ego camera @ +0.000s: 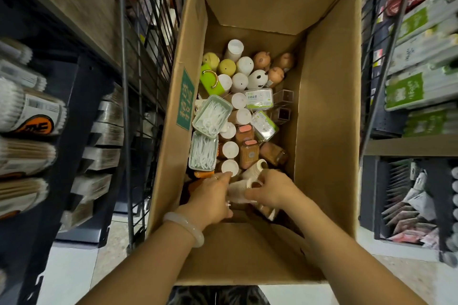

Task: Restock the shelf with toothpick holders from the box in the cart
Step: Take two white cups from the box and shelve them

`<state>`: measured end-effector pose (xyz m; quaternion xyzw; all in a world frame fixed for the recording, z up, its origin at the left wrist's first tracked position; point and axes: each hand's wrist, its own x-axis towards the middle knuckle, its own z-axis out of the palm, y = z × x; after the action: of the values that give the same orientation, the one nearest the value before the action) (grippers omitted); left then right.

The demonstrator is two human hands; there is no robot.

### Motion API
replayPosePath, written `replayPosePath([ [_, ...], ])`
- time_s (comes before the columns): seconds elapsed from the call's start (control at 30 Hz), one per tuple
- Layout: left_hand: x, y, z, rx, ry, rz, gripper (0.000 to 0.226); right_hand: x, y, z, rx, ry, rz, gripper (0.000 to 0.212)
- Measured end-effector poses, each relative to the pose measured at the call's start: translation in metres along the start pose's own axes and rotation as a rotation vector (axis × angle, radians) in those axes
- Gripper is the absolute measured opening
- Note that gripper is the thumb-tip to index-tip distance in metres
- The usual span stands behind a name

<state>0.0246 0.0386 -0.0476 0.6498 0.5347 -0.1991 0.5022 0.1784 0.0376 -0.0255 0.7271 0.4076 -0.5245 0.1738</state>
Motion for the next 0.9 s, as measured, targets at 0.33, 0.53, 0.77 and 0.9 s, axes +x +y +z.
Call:
replayPosePath([
  [0.33, -0.002, 0.003, -0.009, -0.408, 0.361, -0.103, 0.061, 0.029, -0.005, -0.034, 0.511, -0.009, -0.127, 0.044],
  [0.53, -0.006, 0.001, 0.003, -0.497, 0.364, -0.196, 0.07, 0.084, 0.018, 0.023, 0.109, 0.143, 0.179, 0.089],
  [0.77, -0.005, -0.004, 0.007, -0.589, 0.353, -0.204, 0.068, 0.112, 0.01, 0.035, 0.105, 0.266, 0.214, 0.097],
  [0.9, -0.004, -0.003, 0.008, -0.586, 0.366, -0.205, 0.067, 0.114, 0.01, 0.048, 0.014, 0.367, 0.125, 0.074],
])
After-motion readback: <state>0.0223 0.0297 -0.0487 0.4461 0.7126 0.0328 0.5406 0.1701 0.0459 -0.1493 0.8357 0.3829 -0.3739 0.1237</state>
